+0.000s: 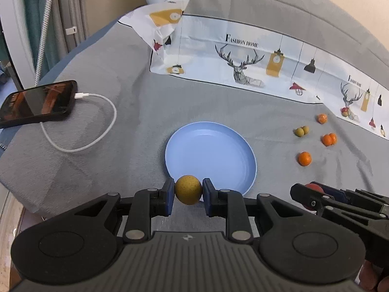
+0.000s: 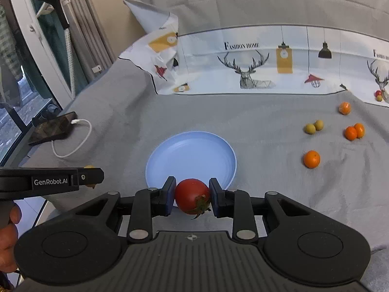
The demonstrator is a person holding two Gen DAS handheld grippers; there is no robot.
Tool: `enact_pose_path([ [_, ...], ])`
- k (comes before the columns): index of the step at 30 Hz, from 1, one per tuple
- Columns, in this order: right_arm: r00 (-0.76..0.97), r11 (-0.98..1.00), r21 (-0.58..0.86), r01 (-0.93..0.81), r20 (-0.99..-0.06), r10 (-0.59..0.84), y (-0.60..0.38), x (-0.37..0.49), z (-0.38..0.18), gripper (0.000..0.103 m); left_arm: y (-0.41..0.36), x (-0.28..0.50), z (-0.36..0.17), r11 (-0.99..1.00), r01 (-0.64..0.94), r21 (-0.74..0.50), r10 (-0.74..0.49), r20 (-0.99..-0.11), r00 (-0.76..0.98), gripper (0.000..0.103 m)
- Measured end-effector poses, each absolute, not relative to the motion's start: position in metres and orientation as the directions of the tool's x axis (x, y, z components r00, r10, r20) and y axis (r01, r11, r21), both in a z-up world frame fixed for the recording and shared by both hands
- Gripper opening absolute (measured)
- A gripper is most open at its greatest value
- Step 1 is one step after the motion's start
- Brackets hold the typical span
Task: Organize fruits
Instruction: 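Carry both fruits over the blue plate and open both grippers to drop them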
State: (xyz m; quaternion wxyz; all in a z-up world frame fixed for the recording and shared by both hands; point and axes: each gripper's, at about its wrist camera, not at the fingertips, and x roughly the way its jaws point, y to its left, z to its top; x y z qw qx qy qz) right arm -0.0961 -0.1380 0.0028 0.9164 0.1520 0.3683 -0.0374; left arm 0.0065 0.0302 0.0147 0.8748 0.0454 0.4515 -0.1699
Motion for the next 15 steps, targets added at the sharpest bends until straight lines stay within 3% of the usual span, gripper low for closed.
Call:
enact_pose_path([
  [15,0.619,0.944,0.260,0.204,-0.781,0.081,-0.157,-0.024,-0.061,0.031,-0.011,0.087,-0.054,0.939,0.343,-0.033,-0.192,-0.877,0.441,0.027],
])
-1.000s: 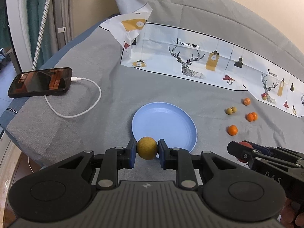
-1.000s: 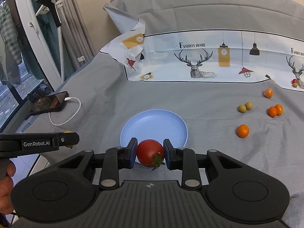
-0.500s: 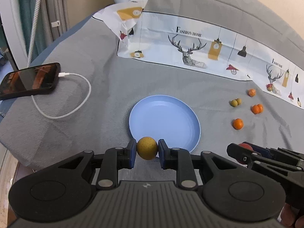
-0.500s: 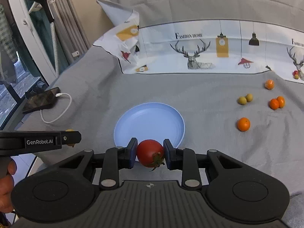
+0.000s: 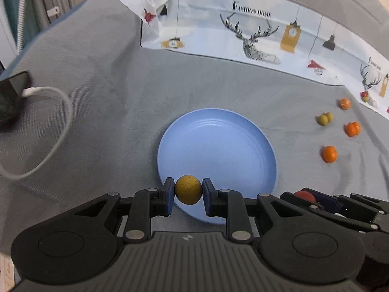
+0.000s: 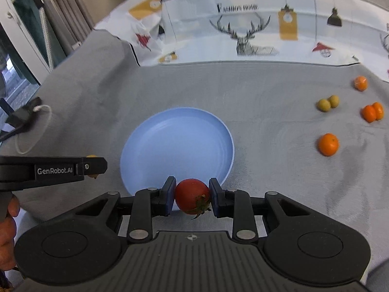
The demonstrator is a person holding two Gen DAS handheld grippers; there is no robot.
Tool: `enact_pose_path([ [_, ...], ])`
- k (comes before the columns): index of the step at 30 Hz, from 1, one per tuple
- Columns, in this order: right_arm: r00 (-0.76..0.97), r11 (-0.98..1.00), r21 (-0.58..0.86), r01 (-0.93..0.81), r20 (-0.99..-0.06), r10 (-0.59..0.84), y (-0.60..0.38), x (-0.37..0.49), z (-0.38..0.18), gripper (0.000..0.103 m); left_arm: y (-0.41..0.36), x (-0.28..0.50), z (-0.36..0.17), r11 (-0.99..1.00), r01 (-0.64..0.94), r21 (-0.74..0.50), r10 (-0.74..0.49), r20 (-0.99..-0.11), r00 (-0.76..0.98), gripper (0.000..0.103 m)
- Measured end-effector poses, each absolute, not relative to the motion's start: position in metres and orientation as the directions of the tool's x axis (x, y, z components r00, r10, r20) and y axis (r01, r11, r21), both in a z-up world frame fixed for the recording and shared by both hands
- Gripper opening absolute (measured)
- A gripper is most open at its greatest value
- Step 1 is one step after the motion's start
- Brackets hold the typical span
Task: Organize fruits
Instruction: 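Carry both fruits over the blue plate and open both grippers to drop them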
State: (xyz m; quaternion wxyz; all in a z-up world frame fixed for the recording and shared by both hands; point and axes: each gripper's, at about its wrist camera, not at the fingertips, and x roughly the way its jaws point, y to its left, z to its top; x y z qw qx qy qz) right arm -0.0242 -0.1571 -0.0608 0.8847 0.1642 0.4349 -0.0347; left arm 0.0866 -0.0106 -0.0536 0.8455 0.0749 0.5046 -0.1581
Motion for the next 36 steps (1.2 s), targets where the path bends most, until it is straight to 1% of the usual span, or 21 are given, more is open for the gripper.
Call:
enact_pose_path([
  [7,0.586,0.970,0.193,0.146,-0.807,0.072,-0.156,0.015,-0.094,0.031,-0.026,0.124,-0.097,0.934,0.357,-0.005,-0.156,-0.906,0.394,0.027],
  [11,0.576,0.981,0.156,0.118,-0.815,0.060,-0.153,0.031,-0.109,0.031,-0.032,0.137,-0.114,0.928,0.374,-0.002,-0.156,-0.911,0.381,0.027],
  [12,0.572,0.982,0.152,0.114,-0.818,0.060,-0.153,0.034,-0.112,0.032,-0.032,0.140,-0.116,0.926,0.376,-0.002,-0.157,-0.911,0.380,0.031],
  [13,0.570,0.982,0.150,0.114,-0.820,0.059,-0.153,0.037,-0.115,0.032,-0.033,0.141,-0.118,0.924,0.383,-0.002,-0.158,-0.913,0.377,0.036],
  [14,0.571,0.982,0.148,0.114,-0.819,0.057,-0.153,0.039,-0.117,0.033,-0.034,0.142,-0.118,0.922,0.387,-0.005,-0.163,-0.912,0.376,0.055],
  [15,0.573,0.984,0.143,0.107,-0.818,0.056,-0.153,0.041,-0.118,0.039,-0.033,0.143,-0.116,0.923,0.385,-0.008,-0.167,-0.909,0.382,0.080],
  [16,0.572,0.986,0.135,0.102,-0.818,0.053,-0.153,0.042,-0.119,0.050,-0.033,0.143,-0.113,0.926,0.378,-0.008,-0.169,-0.903,0.394,0.091],
  [17,0.574,0.987,0.128,0.102,-0.818,0.047,-0.154,0.043,-0.119,0.056,-0.032,0.142,-0.109,0.928,0.372,-0.009,-0.175,-0.894,0.413,0.102],
  [18,0.577,0.987,0.125,0.105,-0.816,0.042,-0.155,0.043,-0.117,0.066,-0.032,0.140,-0.104,0.929,0.369,-0.009,-0.179,-0.885,0.430,0.103],
  [19,0.583,0.986,0.124,0.111,-0.811,0.036,-0.156,0.041,-0.113,0.073,-0.031,0.138,-0.098,0.930,0.369,-0.003,-0.177,-0.880,0.440,0.103],
  [22,0.594,0.985,0.116,0.129,-0.805,0.017,-0.159,0.029,-0.100,0.084,-0.030,0.131,-0.085,0.932,0.361,0.003,-0.166,-0.884,0.437,0.103],
  [26,0.605,0.981,0.128,0.149,-0.796,0.012,-0.159,0.001,-0.079,0.089,-0.023,0.114,-0.059,0.940,0.339,-0.025,-0.184,-0.876,0.446,0.103],
  [36,0.688,0.971,0.161,0.177,-0.725,-0.005,-0.135,-0.084,-0.024,0.099,-0.005,0.045,-0.002,0.956,0.293,-0.004,-0.155,-0.855,0.495,0.103],
])
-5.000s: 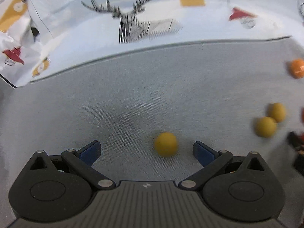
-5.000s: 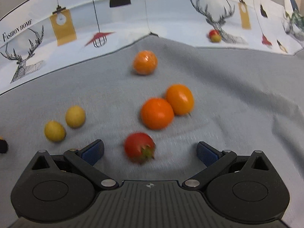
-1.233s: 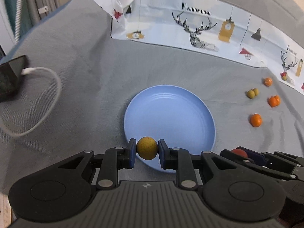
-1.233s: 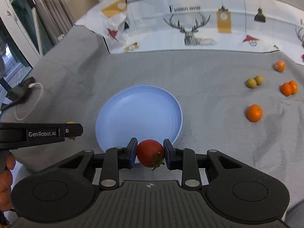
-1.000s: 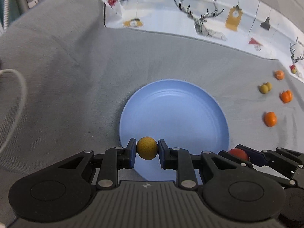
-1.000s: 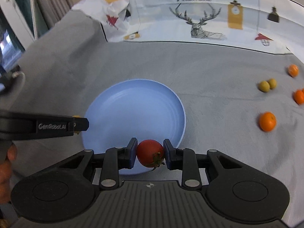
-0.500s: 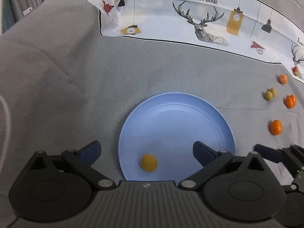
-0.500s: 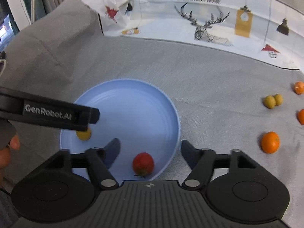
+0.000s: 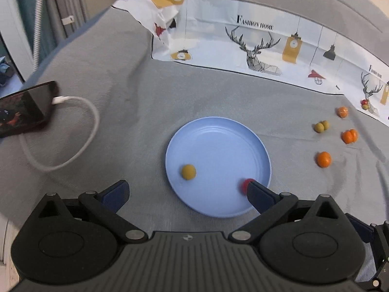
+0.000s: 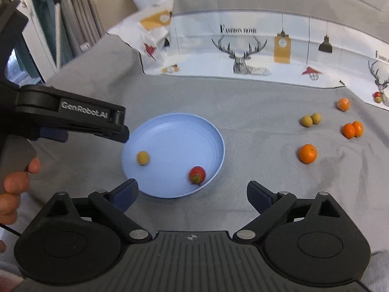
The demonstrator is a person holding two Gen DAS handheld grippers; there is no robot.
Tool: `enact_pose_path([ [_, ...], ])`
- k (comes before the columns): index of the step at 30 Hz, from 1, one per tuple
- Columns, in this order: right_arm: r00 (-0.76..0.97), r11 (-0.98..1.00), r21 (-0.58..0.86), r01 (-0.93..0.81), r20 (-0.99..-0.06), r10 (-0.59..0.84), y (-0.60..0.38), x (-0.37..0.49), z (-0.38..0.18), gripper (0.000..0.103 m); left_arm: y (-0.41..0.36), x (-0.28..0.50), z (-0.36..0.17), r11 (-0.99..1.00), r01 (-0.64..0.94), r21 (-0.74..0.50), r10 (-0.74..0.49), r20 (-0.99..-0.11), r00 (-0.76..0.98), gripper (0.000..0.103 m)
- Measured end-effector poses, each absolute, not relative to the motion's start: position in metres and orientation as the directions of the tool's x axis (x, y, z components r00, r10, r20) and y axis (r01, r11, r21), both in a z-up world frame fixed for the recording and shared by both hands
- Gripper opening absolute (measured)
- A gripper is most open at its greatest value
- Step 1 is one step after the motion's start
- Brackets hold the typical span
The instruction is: Organize fruits
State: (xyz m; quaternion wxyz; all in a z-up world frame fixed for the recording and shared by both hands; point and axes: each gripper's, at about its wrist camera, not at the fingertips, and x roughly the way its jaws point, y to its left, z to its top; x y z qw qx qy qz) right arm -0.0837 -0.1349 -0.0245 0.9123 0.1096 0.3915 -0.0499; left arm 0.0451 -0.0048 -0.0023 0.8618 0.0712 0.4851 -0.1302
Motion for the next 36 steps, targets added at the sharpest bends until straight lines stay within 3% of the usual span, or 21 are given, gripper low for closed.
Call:
enact_pose_path([
  [16,0.797,0.967,0.171,0.191,-0.602,-0.051,-0.122,-0.174,0.019,0.102,0.025,-0.055,0.032,0.958,0.279,0.071,-0.111,-0.804,0.584,0.103],
  [36,0.800,0.978,0.126,0.164,-0.597,-0.057,-0.106,-0.182,0.025,0.102,0.032,-0.065,0.039,0.955,0.288,0.066,-0.125,-0.792,0.598,0.103],
])
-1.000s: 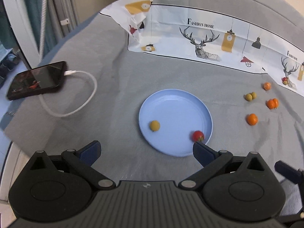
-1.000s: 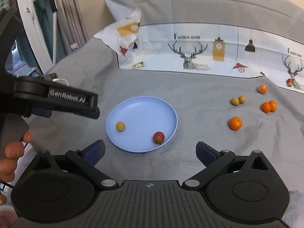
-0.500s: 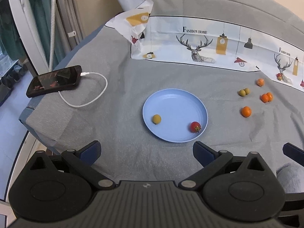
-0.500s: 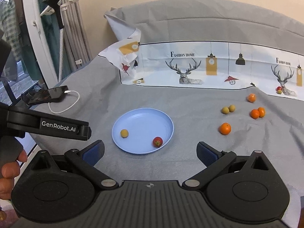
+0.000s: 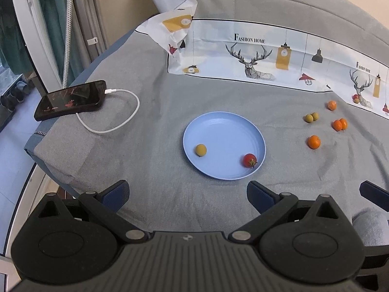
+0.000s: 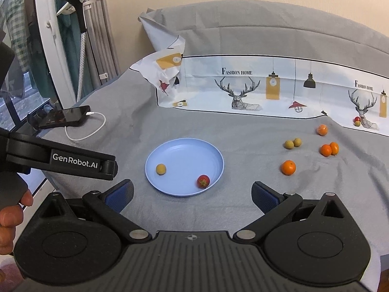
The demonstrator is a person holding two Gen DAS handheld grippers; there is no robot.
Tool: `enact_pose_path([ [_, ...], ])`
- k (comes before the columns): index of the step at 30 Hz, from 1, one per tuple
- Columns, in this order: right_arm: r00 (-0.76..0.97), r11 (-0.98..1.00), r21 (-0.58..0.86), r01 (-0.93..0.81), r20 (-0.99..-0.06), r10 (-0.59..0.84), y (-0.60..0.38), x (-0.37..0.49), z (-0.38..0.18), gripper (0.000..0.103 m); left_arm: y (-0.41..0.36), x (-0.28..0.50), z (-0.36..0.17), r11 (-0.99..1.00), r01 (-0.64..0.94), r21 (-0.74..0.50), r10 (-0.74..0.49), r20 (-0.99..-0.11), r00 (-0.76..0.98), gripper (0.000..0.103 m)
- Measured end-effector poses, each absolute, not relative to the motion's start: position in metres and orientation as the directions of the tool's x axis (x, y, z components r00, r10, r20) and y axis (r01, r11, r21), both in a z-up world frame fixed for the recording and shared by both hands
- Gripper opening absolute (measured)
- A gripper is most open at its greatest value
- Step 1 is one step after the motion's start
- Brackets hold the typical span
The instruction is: Organize fruits
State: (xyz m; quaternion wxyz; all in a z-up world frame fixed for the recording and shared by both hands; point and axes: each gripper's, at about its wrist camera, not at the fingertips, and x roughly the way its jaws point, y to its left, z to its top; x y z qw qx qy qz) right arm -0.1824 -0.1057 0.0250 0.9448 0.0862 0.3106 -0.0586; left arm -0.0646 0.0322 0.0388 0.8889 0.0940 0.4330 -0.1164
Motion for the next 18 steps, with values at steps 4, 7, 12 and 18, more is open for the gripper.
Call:
enact_pose_path([
  [4,0.795,0.978,0.125,0.165,-0.604,-0.057,-0.107,-0.180,0.024,0.102,0.032,-0.063,0.038,0.955,0.289,0.064,-0.127,-0.794,0.594,0.103],
  [7,0.790,0.978,0.127,0.167,-0.610,-0.056,-0.107,-0.179,0.022,0.102,0.032,-0.062,0.037,0.954,0.291,0.065,-0.127,-0.793,0.595,0.103],
  [12,0.783,0.976,0.134,0.174,-0.620,-0.054,-0.108,-0.176,0.019,0.102,0.029,-0.061,0.035,0.953,0.294,0.074,-0.121,-0.798,0.591,0.103],
  [18,0.775,0.974,0.140,0.180,-0.630,-0.053,-0.109,-0.171,0.015,0.102,0.024,-0.055,0.030,0.953,0.293,0.082,-0.109,-0.808,0.579,0.103],
])
